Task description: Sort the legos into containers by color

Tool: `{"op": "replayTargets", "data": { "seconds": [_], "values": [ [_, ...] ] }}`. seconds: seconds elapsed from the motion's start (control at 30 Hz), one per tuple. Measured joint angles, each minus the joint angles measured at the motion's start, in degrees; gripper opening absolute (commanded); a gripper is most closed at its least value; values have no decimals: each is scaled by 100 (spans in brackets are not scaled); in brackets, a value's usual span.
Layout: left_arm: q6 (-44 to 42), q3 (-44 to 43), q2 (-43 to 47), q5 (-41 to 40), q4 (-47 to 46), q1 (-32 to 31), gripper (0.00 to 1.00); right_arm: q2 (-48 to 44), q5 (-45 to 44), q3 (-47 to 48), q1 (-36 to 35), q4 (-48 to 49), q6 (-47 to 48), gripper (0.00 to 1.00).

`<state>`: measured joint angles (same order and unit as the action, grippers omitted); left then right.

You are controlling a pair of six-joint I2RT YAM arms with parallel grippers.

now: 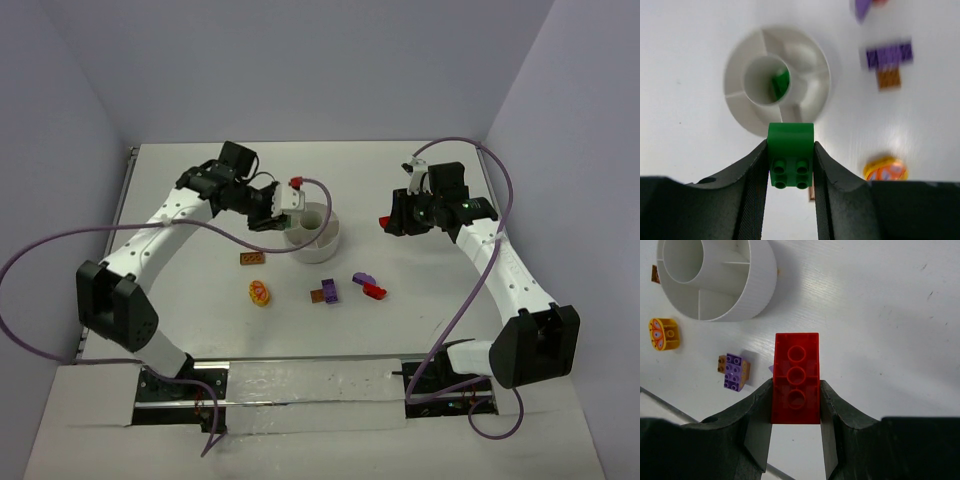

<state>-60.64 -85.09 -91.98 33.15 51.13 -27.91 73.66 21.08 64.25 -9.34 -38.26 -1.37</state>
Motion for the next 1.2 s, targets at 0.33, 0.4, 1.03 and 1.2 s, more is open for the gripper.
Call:
{"op": "replayTargets", "data": {
  "seconds": [0.33, 0.4, 1.03, 1.2],
  "values": [
    [4587, 550, 213, 842, -3317, 272, 0, 1, 15, 0, 0, 2, 0, 0],
    [5207, 872, 166, 719, -3931, 253, 0, 1, 20, 0, 0, 2, 0, 0],
    [6154, 1867, -458, -91, -6241, -60, 9, 307, 44, 190, 0, -42, 4, 0],
    [6152, 2017, -505, -170, -6391, -70, 12, 327, 42, 215, 0, -50, 17, 0]
  ]
}}
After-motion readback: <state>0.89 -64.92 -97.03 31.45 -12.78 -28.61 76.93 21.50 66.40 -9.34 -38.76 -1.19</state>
